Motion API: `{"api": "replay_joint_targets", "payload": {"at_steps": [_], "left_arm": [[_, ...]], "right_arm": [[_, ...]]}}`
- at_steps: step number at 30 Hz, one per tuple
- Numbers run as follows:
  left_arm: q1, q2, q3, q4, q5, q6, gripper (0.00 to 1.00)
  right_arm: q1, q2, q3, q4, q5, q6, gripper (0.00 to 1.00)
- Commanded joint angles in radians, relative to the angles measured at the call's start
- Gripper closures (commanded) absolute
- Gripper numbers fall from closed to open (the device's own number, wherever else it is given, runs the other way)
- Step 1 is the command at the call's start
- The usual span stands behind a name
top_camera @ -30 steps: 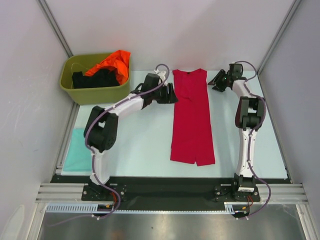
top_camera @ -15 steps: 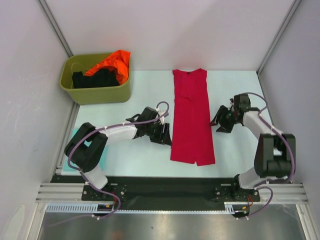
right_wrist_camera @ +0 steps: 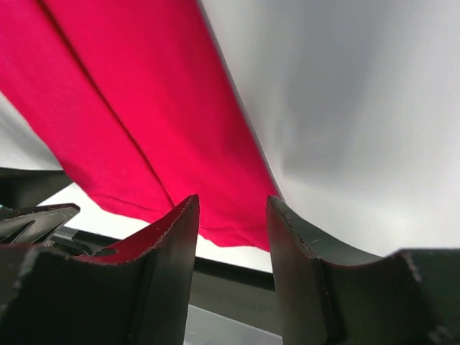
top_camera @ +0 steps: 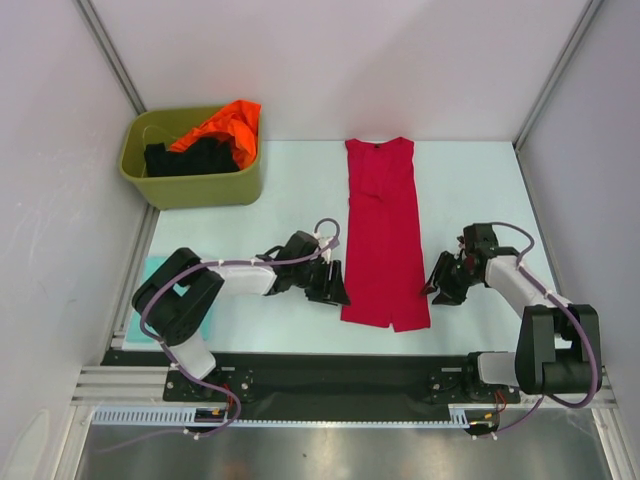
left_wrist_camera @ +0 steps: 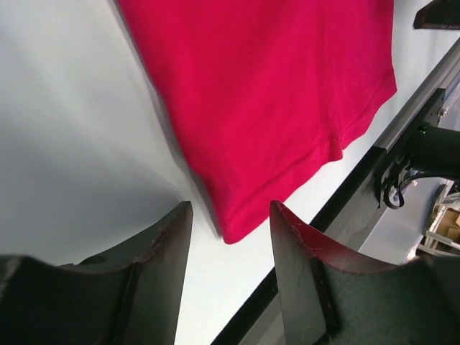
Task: Fold and stack the t-shirts
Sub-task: Fold the tshirt
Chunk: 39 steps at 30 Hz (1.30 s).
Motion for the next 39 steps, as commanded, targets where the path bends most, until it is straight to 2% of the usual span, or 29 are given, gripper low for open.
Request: {"api": "replay_joint_targets", "payload": {"at_steps": [1, 5, 15, 17, 20, 23, 26, 27, 28, 32, 33, 39], "left_arm": [[-0.024, 0.006, -0.005, 0.026, -0.011, -0.031, 0.48], [-0.034, 0.005, -0.016, -0.027, -0.037, -0.043, 0.52], [-0.050, 0.017, -0.051, 0.013, -0.014, -0.102, 0.64], [-0.053, 0.018, -0.054, 0.005, -0.019, -0.102, 0.64], [-0.055, 0.018, -0.059, -0.005, -0.022, -0.102, 0.66], [-0.055, 0.023, -0.068, 0.002, -0.022, -0.105, 0.72], [-0.057, 0.032, -0.087, 0.039, -0.007, -0.132, 0.85], [-0.057, 0.034, -0.100, 0.051, -0.001, -0.157, 0.96], [-0.058, 0.034, -0.110, 0.074, 0.010, -0.168, 1.00], [-0.082, 0.003, -0.159, 0.140, 0.022, -0.233, 1.00], [-0.089, -0.005, -0.178, 0.159, 0.019, -0.259, 1.00], [-0.130, -0.064, -0.252, 0.206, -0.011, -0.342, 1.00]], "right_arm": [[0.021, -0.016, -0.038, -0.008, 0.035, 0.094, 0.53], [0.063, -0.019, -0.084, 0.012, 0.091, 0.132, 0.54], [0.096, -0.072, -0.155, 0.011, 0.153, 0.175, 0.62], [0.107, -0.088, -0.150, -0.009, 0.186, 0.185, 0.60], [0.115, -0.104, -0.149, -0.032, 0.206, 0.202, 0.51], [0.116, -0.118, -0.163, -0.037, 0.199, 0.220, 0.49], [0.121, -0.127, -0.176, -0.032, 0.194, 0.229, 0.50], [0.121, -0.127, -0.181, -0.034, 0.196, 0.229, 0.51], [0.121, -0.129, -0.184, -0.040, 0.194, 0.231, 0.52], [0.124, -0.167, -0.212, -0.049, 0.188, 0.238, 0.58], [0.124, -0.176, -0.216, -0.049, 0.191, 0.238, 0.65], [0.126, -0.232, -0.224, -0.063, 0.184, 0.243, 0.84]]}}
